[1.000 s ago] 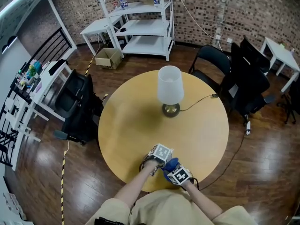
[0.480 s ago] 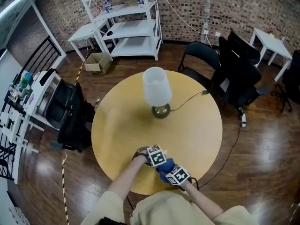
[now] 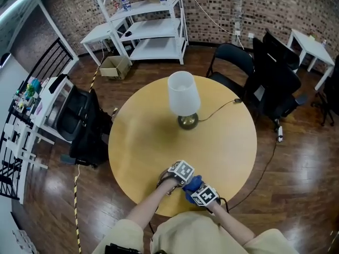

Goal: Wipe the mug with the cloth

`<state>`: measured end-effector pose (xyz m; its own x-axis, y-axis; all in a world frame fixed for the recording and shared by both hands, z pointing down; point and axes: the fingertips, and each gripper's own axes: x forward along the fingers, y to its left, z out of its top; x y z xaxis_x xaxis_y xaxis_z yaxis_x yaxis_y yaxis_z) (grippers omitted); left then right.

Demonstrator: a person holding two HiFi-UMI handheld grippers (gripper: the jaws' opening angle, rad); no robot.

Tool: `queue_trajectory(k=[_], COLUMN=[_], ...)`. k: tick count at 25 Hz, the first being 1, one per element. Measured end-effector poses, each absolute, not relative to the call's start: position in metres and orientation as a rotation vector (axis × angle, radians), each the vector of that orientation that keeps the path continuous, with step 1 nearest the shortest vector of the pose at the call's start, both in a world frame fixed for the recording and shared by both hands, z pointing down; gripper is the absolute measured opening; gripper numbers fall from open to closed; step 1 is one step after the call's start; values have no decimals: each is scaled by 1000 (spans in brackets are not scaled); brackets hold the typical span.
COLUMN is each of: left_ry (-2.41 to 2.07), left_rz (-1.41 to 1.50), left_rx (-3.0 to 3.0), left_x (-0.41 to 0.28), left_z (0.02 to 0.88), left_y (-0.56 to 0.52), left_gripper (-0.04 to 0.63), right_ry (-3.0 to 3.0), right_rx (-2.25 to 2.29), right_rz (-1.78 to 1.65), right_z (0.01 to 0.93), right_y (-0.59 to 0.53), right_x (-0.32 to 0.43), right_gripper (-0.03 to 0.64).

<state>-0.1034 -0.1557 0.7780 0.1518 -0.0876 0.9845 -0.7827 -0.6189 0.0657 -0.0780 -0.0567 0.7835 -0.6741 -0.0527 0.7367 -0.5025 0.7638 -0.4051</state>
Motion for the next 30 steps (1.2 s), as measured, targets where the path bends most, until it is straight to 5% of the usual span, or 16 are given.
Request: queue_trajectory(k=[8, 19, 24, 30], left_ry=[-1153, -1166, -1094, -1081], left_rz=[1064, 1071, 1083, 1238], left_rx=[1353, 1523, 1730, 1891], left_x=[-140, -130, -120, -123], left_z=[787, 776, 765, 746], left_y=[-122, -123, -113, -132], left_gripper=[28, 57, 217, 303], right_ry=[-2193, -2245, -2267, -2283], right_rx=[389, 413, 423, 421], right_rz=[720, 815, 850, 879], right_z=[783, 782, 780, 779], right_y=[-53, -56, -60, -60], right_x=[-80, -82, -76, -76], right_gripper=[75, 75, 75, 75])
